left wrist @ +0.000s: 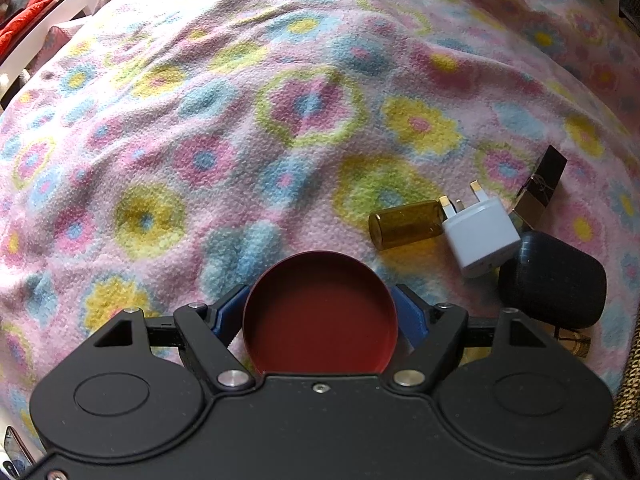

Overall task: Organize rigid objects
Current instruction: 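Grasp the orange translucent box with the right tool while the left tool holds the red lid, then lift the orange box with the right tool while the left tool lifts the red lid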

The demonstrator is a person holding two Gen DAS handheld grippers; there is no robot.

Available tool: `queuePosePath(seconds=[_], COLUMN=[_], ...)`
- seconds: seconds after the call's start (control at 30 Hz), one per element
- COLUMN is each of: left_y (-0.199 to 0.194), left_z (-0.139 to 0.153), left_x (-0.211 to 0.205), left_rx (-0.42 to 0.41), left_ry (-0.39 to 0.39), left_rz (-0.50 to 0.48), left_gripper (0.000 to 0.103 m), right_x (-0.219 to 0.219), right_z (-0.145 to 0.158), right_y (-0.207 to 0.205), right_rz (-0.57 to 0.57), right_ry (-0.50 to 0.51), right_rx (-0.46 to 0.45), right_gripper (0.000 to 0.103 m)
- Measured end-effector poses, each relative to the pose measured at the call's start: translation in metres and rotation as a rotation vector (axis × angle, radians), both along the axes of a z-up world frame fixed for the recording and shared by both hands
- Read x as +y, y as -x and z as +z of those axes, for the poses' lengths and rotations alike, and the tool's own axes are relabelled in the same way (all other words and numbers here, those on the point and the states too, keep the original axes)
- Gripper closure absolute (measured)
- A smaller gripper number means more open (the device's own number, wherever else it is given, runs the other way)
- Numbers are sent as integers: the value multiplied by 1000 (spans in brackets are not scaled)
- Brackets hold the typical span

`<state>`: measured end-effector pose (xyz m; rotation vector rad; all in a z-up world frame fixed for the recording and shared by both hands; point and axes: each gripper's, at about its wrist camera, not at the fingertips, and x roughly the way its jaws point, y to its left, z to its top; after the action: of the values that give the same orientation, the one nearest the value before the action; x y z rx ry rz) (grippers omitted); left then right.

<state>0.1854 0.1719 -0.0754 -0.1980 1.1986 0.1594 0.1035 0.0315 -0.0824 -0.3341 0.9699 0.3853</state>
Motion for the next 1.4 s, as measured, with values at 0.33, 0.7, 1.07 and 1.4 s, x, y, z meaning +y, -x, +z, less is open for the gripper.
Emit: queuePosePath(seconds=[0.33,0.7,1.07,1.4], left_y=[1,3,1,3], left_z=[3,9,9,7], left_x=[3,14,-6,-8], left_rx=[-1,-24,-7,20], left_ry=[38,99,-8,-39], left_rz=[-7,24,-48,-59], left_gripper=[29,24,12,12], right_x=[4,1,0,6], right_z=[-2,-4,-2,-4], right_y=[0,16,27,34], right_rz=[-10,49,136,161], right_ry=[-12,37,53,-7], right_rx=[-7,-72,-81,-16], right_gripper=[70,45,30,22])
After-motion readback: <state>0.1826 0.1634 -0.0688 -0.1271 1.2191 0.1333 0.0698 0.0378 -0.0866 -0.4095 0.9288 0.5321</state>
